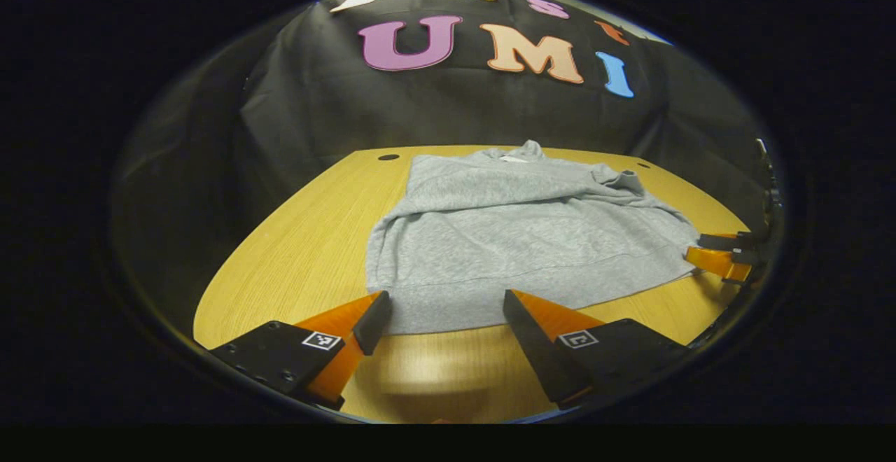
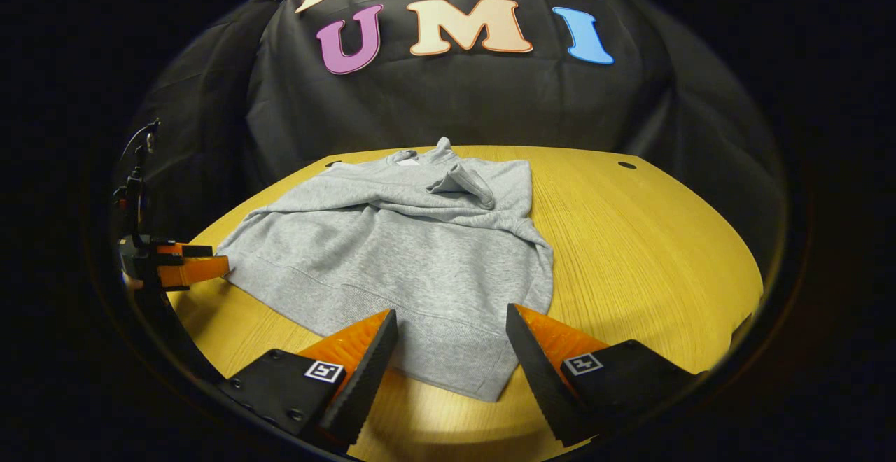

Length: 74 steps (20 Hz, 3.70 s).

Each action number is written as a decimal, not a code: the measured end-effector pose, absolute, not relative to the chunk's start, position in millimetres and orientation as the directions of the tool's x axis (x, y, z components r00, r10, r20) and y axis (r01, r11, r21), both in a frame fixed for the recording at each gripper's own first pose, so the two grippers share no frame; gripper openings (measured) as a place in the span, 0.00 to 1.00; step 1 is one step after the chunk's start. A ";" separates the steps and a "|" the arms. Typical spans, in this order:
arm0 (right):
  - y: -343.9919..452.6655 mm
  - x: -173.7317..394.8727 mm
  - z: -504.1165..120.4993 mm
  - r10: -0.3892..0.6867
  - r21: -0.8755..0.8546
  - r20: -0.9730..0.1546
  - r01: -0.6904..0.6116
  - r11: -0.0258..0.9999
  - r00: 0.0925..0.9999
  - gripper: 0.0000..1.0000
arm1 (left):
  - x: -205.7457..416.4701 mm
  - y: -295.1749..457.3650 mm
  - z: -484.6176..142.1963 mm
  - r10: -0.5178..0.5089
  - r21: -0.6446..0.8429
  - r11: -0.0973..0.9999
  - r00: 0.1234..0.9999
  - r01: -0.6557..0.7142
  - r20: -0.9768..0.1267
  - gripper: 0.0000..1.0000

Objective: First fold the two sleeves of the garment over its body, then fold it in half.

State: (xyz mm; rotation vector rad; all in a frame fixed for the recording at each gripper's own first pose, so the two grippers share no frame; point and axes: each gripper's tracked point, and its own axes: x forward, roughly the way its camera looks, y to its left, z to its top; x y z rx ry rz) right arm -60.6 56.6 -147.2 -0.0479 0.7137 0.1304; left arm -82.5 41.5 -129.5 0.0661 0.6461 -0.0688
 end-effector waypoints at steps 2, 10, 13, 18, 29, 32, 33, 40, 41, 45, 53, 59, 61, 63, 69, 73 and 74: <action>57.4 -60.8 -146.6 0.105 0.000 -0.652 -0.139 0.990 0.751 0.98 | -80.8 40.9 -128.7 -0.037 0.049 0.995 0.803 0.081 -0.595 1.00; 65.7 -63.8 -148.6 0.134 0.015 -0.653 -0.164 0.986 0.746 0.88 | -82.9 27.8 -130.5 -0.074 0.026 0.994 0.807 0.110 -0.586 0.85; 74.0 -64.2 -147.4 0.158 0.038 -0.648 -0.175 0.984 0.745 0.70 | -81.7 18.6 -130.0 -0.107 0.009 0.990 0.809 0.138 -0.578 0.53; 78.1 -64.8 -147.6 0.182 0.117 -0.643 -0.139 0.983 0.744 0.21 | -75.8 13.8 -126.9 -0.117 -0.062 0.993 0.829 0.100 -0.546 0.14; 79.0 -62.9 -140.0 0.200 0.181 -0.627 -0.109 0.977 0.753 0.06 | -72.4 12.1 -122.0 -0.140 -0.179 0.982 0.858 0.057 -0.493 0.00; 79.5 -60.3 -133.6 0.210 0.189 -0.620 -0.115 0.975 0.756 0.06 | -72.6 11.6 -116.7 -0.152 -0.183 0.981 0.858 0.069 -0.491 0.00; 79.0 -57.9 -129.1 0.215 0.194 -0.614 -0.118 0.974 0.759 0.06 | -71.2 11.6 -113.1 -0.156 -0.186 0.980 0.860 0.072 -0.486 0.00; 83.3 -34.8 -103.6 0.234 0.170 -0.568 -0.165 0.971 0.789 0.06 | -50.9 3.6 -75.5 -0.187 -0.195 0.974 0.899 0.117 -0.397 0.00; 82.9 -30.1 -100.1 0.233 0.161 -0.563 -0.172 0.972 0.793 0.06 | -46.6 3.7 -68.0 -0.191 -0.198 0.972 0.907 0.123 -0.375 0.00; 84.5 -0.9 -71.9 0.240 0.139 -0.514 -0.196 0.971 0.824 0.06 | -22.0 3.2 -38.8 -0.202 -0.205 0.968 0.933 0.144 -0.299 0.00; 77.1 62.4 -52.9 0.202 0.062 -0.474 -0.196 0.979 0.857 0.06 | 41.7 -11.2 -7.3 -0.249 -0.218 0.955 0.942 0.200 -0.225 0.00; 73.9 111.4 -54.2 0.195 0.070 -0.469 -0.184 0.980 0.861 0.06 | 91.0 -13.6 -1.5 -0.253 -0.248 0.948 0.945 0.199 -0.207 0.00; 73.6 128.7 -62.1 0.188 0.053 -0.485 -0.186 0.981 0.854 0.06 | 109.4 -16.0 -2.8 -0.243 -0.214 0.957 0.946 0.197 -0.215 0.00; 71.6 142.9 -75.2 0.180 0.036 -0.503 -0.188 0.982 0.845 0.05 | 125.9 -18.3 -10.9 -0.230 -0.176 0.966 0.944 0.192 -0.236 0.00; 66.0 166.8 -110.3 0.172 0.075 -0.551 -0.157 0.985 0.817 0.05 | 155.4 -20.1 -44.0 -0.199 -0.141 0.977 0.933 0.163 -0.299 0.00; 65.1 172.3 -118.3 0.172 0.093 -0.554 -0.145 0.985 0.815 0.05 | 166.3 -21.1 -56.8 -0.181 -0.127 0.981 0.930 0.147 -0.319 0.00; 66.0 171.6 -118.2 0.176 0.099 -0.553 -0.146 0.984 0.815 0.05 | 166.8 -20.9 -58.3 -0.179 -0.125 0.981 0.929 0.146 -0.323 0.00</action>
